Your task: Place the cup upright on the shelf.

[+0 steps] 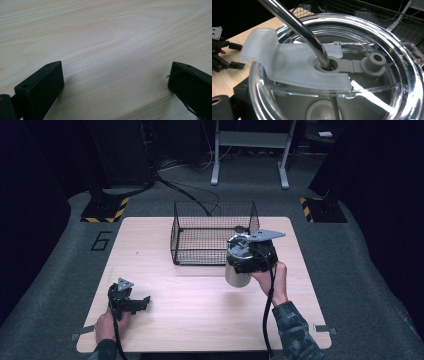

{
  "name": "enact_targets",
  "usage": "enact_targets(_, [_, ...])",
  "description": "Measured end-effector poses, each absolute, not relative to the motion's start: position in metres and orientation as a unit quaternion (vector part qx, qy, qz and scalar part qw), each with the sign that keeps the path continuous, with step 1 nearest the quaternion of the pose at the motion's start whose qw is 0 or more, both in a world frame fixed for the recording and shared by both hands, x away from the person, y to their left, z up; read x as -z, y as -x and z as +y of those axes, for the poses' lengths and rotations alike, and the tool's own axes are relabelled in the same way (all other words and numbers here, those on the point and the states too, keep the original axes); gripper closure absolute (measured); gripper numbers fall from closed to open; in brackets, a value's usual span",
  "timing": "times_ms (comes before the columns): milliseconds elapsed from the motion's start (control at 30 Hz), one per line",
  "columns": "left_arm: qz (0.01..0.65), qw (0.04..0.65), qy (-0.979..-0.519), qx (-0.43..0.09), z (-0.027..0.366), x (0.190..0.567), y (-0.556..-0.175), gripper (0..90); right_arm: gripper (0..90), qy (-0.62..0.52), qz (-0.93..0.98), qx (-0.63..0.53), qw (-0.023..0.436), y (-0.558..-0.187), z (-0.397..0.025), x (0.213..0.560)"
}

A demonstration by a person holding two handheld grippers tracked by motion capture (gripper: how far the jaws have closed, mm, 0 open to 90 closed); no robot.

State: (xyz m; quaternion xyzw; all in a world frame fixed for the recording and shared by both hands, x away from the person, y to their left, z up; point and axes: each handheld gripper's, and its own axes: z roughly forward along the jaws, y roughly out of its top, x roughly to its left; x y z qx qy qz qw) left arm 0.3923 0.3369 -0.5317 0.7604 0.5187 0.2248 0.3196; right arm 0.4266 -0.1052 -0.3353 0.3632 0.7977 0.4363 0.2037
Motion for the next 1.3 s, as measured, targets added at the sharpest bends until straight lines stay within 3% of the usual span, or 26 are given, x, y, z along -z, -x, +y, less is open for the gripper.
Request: enact_targets(1300, [0.522,0.322,-0.758,-0.223,0.336,0.532,-0.392,0.3,3.8,-0.362,0.796,-0.435,0.214,-0.481,-0.088,0.301])
